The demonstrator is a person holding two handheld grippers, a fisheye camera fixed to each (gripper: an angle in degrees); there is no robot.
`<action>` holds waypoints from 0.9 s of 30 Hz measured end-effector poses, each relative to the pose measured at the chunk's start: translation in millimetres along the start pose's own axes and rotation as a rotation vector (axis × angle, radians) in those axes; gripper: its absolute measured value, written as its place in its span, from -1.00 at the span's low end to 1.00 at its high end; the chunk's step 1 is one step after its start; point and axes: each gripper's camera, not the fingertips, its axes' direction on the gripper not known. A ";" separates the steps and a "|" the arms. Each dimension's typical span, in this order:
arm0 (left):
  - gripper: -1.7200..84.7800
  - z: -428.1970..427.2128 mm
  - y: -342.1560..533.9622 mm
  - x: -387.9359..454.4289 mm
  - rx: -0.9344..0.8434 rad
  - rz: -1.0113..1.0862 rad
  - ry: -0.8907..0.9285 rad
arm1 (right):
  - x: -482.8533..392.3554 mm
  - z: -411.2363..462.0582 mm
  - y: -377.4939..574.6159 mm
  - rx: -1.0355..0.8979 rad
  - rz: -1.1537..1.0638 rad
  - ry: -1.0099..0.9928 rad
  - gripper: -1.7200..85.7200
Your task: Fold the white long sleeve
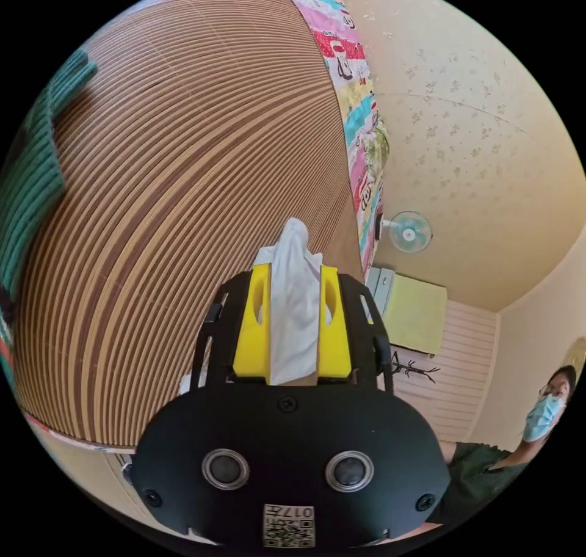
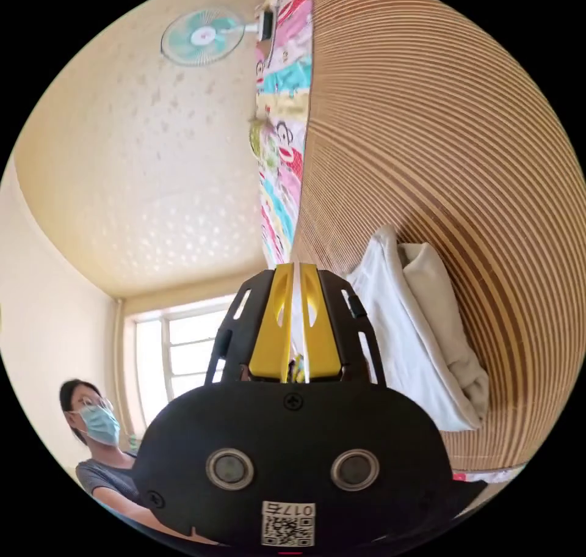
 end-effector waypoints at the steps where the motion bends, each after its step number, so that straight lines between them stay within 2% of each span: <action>1: -0.69 -3.5 11.1 -1.0 -0.024 0.033 -0.064 | -8.6 6.4 4.0 -0.054 -0.035 0.064 -0.89; 3: -0.65 0.9 32.8 -9.9 -0.113 0.068 -0.144 | -31.9 35.7 29.9 -0.224 -0.116 0.257 -0.88; 7: -0.60 45.2 90.2 -46.8 -0.400 0.092 -0.220 | -44.3 85.0 69.0 -0.395 -0.133 0.281 -0.82; 9: -0.62 66.1 112.9 -58.2 -0.482 0.108 -0.195 | -53.8 126.3 88.4 -0.503 -0.128 0.277 -0.79; 13: -0.73 82.0 140.0 -67.3 -0.436 0.029 -0.187 | -84.9 199.1 109.9 -0.658 -0.175 0.324 -0.72; 16: -0.82 83.7 158.6 -36.5 -0.404 0.121 -0.243 | -125.4 267.5 125.4 -0.775 -0.256 0.486 -0.62; 19: -0.84 82.9 183.4 13.3 -0.371 0.247 -0.330 | -165.3 339.5 145.9 -0.928 -0.401 0.734 -0.60; 21: -0.84 86.7 202.4 45.7 -0.361 0.332 -0.374 | -177.4 391.5 164.6 -1.071 -0.527 1.066 -0.64; 23: -0.85 91.7 221.5 73.7 -0.335 0.386 -0.437 | -171.5 418.7 178.7 -1.183 -0.610 1.267 -0.70; 25: -0.85 98.7 240.3 93.5 -0.299 0.391 -0.567 | -162.6 431.6 187.6 -1.294 -0.645 1.343 -0.74; 27: -0.84 103.7 249.5 94.9 -0.305 0.396 -0.584 | -163.4 425.6 186.7 -1.342 -0.684 1.332 -0.79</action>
